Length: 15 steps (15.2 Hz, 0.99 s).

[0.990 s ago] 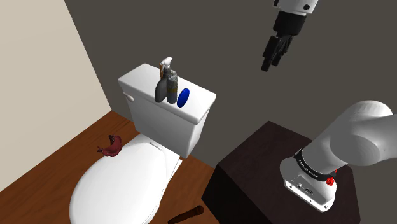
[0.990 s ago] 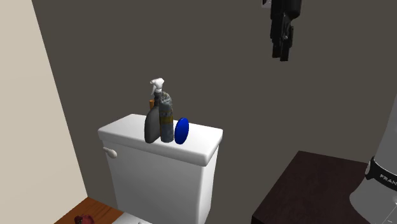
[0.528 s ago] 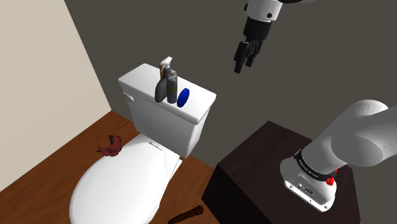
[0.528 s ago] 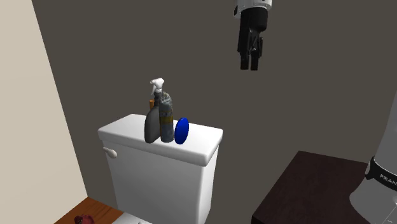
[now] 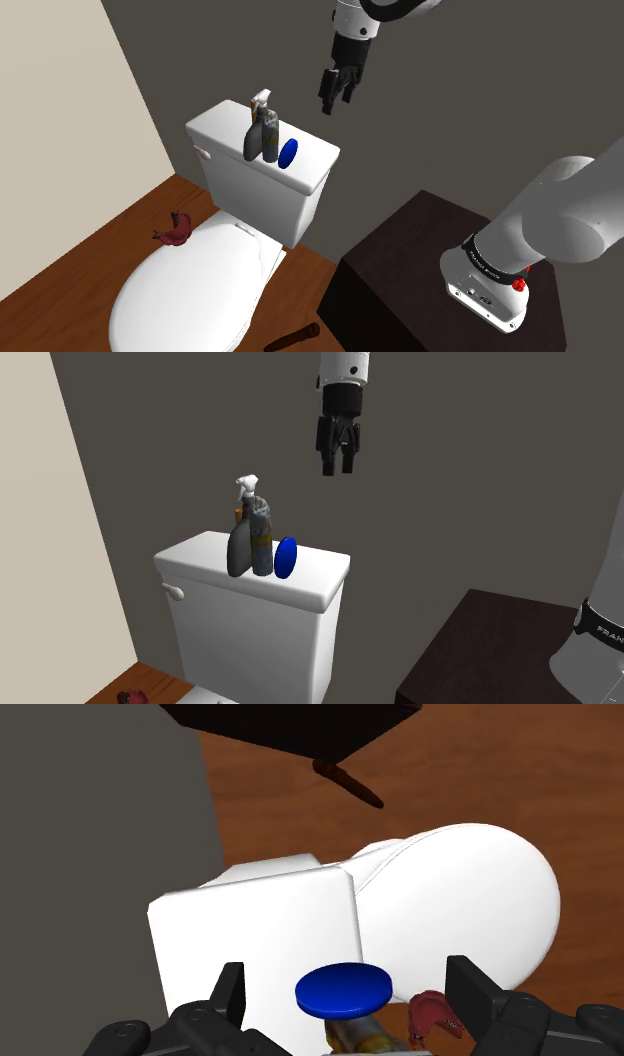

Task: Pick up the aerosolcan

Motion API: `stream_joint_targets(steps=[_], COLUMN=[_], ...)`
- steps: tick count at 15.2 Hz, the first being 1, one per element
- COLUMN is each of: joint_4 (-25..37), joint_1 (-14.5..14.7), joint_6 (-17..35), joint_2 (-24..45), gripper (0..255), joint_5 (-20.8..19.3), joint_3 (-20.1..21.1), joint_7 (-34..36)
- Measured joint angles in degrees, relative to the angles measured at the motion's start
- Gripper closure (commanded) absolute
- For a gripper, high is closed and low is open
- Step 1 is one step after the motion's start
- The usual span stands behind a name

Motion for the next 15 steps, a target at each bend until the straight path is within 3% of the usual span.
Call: stream_joint_targets(steps=[9,12,15], joint_4=[15.5,23.3,25.1], joint_1=[2.9,4.5,5.2], joint_6=[5.3,5.1,5.9], joint_2=[18.3,25.4,27.8], gripper=[0,0,0], joint_5=[-6.4,-9.2,-10.2], joint_3=[3.5,3.9,4.0], joint_7=[4.4,5.8,6.4])
